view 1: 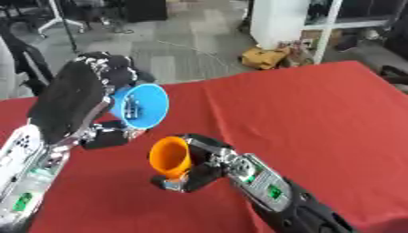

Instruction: Pour the contents of one cup into another cup.

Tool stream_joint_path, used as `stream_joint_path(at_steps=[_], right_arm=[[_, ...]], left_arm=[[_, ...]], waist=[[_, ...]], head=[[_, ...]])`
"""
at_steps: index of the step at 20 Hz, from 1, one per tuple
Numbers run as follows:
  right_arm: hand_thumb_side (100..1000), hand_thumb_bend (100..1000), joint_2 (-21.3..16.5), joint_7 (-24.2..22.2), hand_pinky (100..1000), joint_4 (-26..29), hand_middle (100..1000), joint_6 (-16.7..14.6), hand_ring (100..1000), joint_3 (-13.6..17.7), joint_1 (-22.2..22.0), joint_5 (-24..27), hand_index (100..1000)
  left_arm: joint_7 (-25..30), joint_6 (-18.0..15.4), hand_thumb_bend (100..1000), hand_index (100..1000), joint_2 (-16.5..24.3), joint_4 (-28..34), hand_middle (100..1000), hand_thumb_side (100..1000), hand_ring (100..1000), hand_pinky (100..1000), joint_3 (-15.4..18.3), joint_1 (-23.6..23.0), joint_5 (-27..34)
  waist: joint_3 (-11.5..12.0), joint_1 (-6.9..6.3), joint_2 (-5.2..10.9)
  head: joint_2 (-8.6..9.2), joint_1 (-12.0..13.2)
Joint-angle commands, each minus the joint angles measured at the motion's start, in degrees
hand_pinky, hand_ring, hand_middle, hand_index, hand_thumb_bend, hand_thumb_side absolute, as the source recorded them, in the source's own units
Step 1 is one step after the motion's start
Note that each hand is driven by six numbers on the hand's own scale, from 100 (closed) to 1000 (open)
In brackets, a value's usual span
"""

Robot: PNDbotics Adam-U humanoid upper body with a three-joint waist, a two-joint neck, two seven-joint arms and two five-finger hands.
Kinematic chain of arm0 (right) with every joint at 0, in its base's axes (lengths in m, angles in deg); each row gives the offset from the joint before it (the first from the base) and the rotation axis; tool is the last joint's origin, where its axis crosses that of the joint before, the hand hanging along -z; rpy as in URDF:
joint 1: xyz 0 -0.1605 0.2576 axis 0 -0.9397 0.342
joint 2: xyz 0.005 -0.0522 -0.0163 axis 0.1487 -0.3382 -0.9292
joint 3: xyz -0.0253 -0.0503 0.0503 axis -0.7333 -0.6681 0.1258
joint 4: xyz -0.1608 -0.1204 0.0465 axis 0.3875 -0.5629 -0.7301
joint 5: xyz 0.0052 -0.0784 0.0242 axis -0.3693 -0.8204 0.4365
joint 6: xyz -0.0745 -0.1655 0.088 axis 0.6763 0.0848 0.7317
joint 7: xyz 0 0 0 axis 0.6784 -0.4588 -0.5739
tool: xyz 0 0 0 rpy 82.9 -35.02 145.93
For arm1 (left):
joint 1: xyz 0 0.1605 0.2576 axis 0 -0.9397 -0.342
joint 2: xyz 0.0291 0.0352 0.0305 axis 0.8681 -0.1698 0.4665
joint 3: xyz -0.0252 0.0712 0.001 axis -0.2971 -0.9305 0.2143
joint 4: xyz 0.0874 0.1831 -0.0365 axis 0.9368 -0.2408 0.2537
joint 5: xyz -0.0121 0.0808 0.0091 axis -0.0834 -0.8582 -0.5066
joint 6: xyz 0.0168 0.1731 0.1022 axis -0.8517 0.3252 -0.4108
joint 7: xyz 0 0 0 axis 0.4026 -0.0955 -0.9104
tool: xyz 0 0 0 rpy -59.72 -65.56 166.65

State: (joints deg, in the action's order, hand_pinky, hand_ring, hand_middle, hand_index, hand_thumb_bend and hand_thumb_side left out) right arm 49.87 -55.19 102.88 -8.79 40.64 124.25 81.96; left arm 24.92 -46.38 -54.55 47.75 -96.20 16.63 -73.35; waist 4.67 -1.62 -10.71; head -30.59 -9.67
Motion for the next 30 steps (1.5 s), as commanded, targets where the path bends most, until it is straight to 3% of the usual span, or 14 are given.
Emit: stream_joint_path(at_steps=[1,18,30], right_arm=[[100,312,-0.04,-0.11,683,0.26,566,0.45,546,0.55,0.83,1.49,722],[100,319,-0.99,-1.63,684,0.49,565,0.42,547,1.29,0.58,2.78,723],[100,322,-1.08,-2.73,687,0.11,565,0.51,549,1.5,0.68,2.98,725]], left_arm=[[-0.94,-0.11,560,668,1.28,0.51,345,100,304,504,-0.01,0.71,-1.0],[-2.34,-1.69,547,674,1.03,-2.03,373,100,351,518,-1.13,1.08,-6.79],[-5.33,-2.3,532,678,0.65,-1.7,393,100,384,534,-1.85,1.8,-16.52]], waist=[[0.11,0.08,0.83],[-0.16,0.0,0.84],[-0.32,-0.05,0.83]], head=[[0.56,0.15],[0.74,-0.13],[0.92,-0.34]])
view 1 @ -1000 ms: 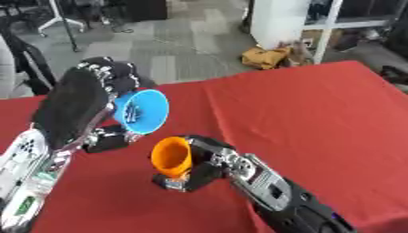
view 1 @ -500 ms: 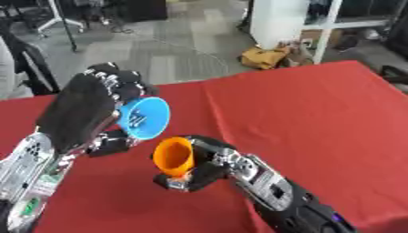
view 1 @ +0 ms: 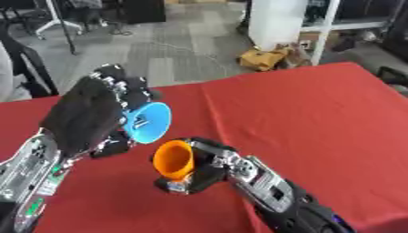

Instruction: Pour the contents of one cup into another cup.

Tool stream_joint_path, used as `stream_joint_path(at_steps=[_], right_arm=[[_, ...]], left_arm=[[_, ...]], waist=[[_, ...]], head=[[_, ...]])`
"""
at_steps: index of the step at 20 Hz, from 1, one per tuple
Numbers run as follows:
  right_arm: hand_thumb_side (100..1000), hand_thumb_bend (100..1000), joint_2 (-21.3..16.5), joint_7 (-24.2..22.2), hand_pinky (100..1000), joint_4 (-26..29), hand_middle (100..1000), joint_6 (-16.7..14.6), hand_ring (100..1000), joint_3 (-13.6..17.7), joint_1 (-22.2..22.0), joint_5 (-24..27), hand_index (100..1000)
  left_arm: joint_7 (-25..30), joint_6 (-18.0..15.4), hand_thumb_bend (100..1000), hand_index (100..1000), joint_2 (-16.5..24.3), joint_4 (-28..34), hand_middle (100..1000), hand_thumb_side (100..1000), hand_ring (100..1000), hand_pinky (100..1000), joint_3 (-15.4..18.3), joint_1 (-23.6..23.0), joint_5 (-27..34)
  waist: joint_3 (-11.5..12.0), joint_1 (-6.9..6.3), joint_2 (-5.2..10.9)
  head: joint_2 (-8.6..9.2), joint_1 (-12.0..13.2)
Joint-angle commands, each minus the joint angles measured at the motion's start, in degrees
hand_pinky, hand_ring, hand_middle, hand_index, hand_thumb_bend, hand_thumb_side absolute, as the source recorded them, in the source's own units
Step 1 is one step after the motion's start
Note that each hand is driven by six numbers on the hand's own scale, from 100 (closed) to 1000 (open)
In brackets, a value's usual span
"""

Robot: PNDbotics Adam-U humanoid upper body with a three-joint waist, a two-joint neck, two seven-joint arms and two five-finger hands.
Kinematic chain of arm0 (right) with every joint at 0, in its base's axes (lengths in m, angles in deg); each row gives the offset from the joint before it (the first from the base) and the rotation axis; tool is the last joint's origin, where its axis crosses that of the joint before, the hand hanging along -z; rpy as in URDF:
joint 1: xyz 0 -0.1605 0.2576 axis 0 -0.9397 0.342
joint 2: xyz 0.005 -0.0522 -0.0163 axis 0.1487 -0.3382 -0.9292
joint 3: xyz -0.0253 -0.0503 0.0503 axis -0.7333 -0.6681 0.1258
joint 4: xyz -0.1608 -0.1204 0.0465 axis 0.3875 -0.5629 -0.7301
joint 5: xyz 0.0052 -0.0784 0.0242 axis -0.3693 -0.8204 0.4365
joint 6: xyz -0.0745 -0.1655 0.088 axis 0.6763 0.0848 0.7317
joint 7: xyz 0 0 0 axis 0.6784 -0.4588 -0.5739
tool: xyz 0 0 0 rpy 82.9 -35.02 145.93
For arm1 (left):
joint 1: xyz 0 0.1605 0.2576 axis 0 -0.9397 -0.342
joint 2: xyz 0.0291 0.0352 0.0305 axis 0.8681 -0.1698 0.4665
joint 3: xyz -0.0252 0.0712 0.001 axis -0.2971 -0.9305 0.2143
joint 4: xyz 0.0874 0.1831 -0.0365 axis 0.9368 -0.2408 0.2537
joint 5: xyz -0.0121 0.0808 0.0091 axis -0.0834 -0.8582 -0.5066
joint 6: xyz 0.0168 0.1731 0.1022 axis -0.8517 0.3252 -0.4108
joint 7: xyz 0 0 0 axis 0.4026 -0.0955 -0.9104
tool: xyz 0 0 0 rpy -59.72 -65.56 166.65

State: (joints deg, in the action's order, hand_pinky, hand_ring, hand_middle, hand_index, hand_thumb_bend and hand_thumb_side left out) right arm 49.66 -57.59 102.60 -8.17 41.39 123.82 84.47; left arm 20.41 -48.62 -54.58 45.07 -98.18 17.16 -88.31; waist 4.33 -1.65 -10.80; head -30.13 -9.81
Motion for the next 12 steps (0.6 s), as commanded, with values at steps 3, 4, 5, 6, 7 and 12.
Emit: stream_joint_path(at_steps=[3,4,5,6,7,12], right_arm=[[100,322,-0.88,-0.38,687,0.31,565,-0.1,549,0.77,1.12,0.57,725],[100,322,-0.88,-0.39,687,0.3,565,-0.1,549,0.77,1.12,0.58,725],[100,323,-0.87,-0.38,687,0.24,565,-0.07,550,0.79,1.08,0.65,725],[100,323,-0.86,-0.39,687,0.09,565,0.02,550,0.85,1.04,0.9,725],[100,323,-0.86,-0.41,688,-0.02,565,0.09,550,0.89,1.03,1.15,726],[100,324,-0.89,-0.52,687,-0.32,564,0.26,550,1.0,0.98,1.73,726]], left_arm=[[-1.35,-0.05,532,678,0.63,0.96,393,100,384,534,0.06,1.22,-2.47],[-1.45,-0.05,532,678,0.62,0.92,393,100,384,534,0.05,1.22,-2.58],[-1.61,-0.15,529,678,0.75,1.06,399,100,395,538,-0.08,1.29,-2.78],[-1.91,-0.41,529,678,1.06,1.52,399,100,397,539,-0.31,1.33,-3.32],[-2.18,-0.57,528,678,1.24,1.87,401,100,399,540,-0.45,1.3,-3.93],[-3.26,-0.89,528,679,1.8,2.72,406,100,409,544,-1.01,1.39,-5.85]], waist=[[0.01,-0.01,0.91],[0.01,-0.01,0.91],[0.01,-0.02,0.91],[0.02,-0.02,0.89],[0.03,-0.02,0.88],[0.03,-0.03,0.86]], head=[[0.47,-0.21],[0.47,-0.21],[0.51,-0.21],[0.56,-0.21],[0.59,-0.23],[0.63,-0.17]])
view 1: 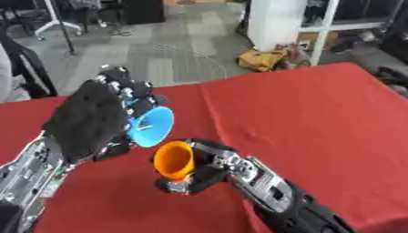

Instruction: Pour the contents of one cup into another cup.

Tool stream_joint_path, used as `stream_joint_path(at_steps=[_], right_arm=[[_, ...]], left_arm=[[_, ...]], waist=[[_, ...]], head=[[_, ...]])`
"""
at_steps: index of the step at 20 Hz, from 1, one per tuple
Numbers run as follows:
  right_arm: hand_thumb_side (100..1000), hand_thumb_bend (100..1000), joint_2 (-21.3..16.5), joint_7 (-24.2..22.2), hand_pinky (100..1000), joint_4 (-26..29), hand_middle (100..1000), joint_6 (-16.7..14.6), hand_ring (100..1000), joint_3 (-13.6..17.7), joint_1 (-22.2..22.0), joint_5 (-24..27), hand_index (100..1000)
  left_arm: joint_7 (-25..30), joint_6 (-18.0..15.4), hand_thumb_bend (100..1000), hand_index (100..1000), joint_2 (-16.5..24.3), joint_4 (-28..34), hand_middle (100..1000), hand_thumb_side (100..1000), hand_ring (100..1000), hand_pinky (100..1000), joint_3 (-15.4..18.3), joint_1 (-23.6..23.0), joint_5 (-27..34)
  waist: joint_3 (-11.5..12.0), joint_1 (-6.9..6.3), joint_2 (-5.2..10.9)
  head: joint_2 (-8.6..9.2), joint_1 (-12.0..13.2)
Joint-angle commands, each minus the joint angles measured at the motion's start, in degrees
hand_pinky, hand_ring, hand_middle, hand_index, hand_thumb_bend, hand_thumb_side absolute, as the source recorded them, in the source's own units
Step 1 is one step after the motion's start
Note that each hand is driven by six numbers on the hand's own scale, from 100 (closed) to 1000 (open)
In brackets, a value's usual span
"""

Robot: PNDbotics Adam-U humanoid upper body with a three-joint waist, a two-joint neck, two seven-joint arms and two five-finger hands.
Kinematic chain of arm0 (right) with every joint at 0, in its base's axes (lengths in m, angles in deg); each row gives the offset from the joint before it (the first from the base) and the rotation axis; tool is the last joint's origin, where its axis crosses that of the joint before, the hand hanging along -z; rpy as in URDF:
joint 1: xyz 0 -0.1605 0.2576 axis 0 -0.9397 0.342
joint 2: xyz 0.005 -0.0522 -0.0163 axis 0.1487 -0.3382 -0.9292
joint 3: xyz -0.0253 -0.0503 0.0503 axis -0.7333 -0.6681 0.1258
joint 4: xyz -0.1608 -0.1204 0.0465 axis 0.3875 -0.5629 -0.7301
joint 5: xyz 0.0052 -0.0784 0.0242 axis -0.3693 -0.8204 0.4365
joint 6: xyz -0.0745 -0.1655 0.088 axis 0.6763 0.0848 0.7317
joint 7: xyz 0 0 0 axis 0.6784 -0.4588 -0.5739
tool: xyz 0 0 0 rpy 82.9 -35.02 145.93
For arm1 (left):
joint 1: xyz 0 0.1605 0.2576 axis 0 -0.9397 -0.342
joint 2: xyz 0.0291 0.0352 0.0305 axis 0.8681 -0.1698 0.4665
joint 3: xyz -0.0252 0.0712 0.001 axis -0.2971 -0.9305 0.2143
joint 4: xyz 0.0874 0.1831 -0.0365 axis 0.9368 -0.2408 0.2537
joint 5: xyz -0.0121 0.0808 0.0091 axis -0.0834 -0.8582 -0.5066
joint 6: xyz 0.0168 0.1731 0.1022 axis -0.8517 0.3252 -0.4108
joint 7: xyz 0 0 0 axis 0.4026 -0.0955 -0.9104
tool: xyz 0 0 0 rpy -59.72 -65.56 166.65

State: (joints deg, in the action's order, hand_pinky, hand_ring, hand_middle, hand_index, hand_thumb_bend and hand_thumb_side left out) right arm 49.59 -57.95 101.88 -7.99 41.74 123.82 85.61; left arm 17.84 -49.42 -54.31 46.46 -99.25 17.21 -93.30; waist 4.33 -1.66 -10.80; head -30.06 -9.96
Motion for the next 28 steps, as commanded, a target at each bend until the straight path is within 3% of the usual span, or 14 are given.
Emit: stream_joint_path(at_steps=[1,28], right_arm=[[100,324,-0.83,-0.18,687,0.36,564,0.09,550,0.66,0.97,0.63,726],[100,325,-0.7,-0.8,689,-0.29,564,0.16,551,0.92,0.9,1.35,727]], left_arm=[[-0.83,-0.17,527,679,1.7,1.51,408,100,413,546,-0.08,1.38,-1.07],[-0.97,-0.9,514,681,2.24,0.72,412,100,433,562,-1.78,2.07,-5.42]], waist=[[0.03,-0.05,0.86],[0.06,-0.46,0.97]], head=[[0.57,-0.01],[0.5,-0.2]])
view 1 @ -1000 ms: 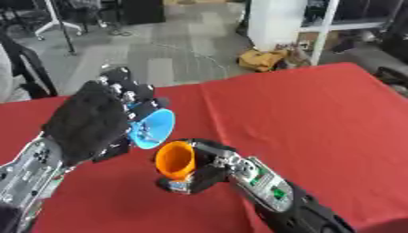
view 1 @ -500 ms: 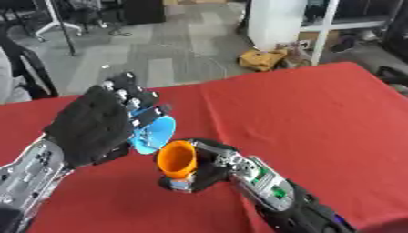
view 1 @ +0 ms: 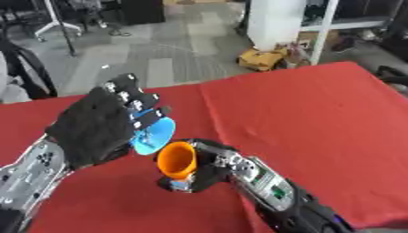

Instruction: Pour the contents of one cup into another cup.

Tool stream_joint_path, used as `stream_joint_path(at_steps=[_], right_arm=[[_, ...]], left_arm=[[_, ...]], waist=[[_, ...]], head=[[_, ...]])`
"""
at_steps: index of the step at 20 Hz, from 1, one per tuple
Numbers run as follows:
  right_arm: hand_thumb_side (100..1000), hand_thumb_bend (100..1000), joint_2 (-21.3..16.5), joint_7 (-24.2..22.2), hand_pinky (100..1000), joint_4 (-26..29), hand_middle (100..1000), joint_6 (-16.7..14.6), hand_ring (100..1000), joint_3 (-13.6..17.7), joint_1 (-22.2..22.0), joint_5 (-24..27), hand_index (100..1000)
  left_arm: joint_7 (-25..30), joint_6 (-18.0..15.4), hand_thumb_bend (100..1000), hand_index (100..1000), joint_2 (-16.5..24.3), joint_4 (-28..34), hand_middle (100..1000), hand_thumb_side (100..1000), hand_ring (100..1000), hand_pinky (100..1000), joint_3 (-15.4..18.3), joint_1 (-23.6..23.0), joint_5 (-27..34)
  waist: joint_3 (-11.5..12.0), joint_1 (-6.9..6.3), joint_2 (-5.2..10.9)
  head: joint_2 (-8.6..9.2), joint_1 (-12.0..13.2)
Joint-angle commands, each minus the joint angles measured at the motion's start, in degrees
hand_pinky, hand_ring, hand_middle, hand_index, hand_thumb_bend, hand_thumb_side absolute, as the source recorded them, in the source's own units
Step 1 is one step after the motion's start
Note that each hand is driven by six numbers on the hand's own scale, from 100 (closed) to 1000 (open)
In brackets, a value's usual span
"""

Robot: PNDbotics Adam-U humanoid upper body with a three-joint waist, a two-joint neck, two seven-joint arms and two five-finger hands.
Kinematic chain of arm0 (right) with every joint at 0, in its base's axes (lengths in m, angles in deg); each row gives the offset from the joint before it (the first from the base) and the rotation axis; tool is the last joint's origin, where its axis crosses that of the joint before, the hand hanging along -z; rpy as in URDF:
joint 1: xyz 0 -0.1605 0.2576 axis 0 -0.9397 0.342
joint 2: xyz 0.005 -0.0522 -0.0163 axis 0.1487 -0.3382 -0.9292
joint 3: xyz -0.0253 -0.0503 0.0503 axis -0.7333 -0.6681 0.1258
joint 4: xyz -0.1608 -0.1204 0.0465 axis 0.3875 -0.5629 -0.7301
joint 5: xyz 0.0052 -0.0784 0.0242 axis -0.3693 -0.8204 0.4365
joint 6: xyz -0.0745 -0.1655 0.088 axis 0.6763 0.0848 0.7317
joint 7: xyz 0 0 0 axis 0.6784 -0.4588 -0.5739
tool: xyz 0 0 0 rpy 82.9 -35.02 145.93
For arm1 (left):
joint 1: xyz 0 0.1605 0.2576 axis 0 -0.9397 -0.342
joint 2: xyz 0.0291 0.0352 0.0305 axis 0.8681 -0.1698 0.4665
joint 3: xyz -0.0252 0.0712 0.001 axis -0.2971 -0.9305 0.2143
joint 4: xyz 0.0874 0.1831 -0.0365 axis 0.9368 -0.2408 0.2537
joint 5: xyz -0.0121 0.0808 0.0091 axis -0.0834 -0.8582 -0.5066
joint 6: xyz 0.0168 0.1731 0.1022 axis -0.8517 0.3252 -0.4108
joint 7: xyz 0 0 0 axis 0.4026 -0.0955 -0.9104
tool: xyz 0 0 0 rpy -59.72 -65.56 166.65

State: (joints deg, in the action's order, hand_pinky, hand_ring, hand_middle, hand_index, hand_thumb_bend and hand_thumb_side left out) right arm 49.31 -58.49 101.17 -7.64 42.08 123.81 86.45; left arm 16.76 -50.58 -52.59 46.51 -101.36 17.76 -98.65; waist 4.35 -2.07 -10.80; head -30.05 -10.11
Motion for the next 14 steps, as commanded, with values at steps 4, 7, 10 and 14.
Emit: stream_joint_path(at_steps=[4,7,10,14], right_arm=[[100,325,-0.36,-0.34,689,0.36,564,-0.2,551,0.58,0.9,0.55,727],[100,325,-0.33,-0.39,689,0.35,564,-0.22,551,0.6,0.92,0.58,727],[100,325,-0.3,-0.44,688,0.34,564,-0.23,551,0.59,0.93,0.61,726],[100,326,-0.31,-0.49,687,0.32,564,-0.23,551,0.64,0.98,0.71,725]], left_arm=[[0.23,0.54,513,681,0.1,0.52,412,100,432,562,0.4,1.76,-0.04],[0.24,0.72,511,681,-0.15,0.44,412,100,432,562,0.47,1.92,-0.02],[0.24,0.83,510,681,-0.32,0.25,412,100,432,562,0.54,2.07,-0.05],[0.15,0.88,509,681,-0.51,0.13,412,100,433,563,0.56,2.3,-0.18]], waist=[[0.01,-0.03,0.98],[0.0,-0.02,0.99],[-0.04,-0.01,1.0],[-0.03,-0.02,1.0]], head=[[0.49,-0.02],[0.52,0.0],[0.57,-0.05],[0.63,-0.07]])
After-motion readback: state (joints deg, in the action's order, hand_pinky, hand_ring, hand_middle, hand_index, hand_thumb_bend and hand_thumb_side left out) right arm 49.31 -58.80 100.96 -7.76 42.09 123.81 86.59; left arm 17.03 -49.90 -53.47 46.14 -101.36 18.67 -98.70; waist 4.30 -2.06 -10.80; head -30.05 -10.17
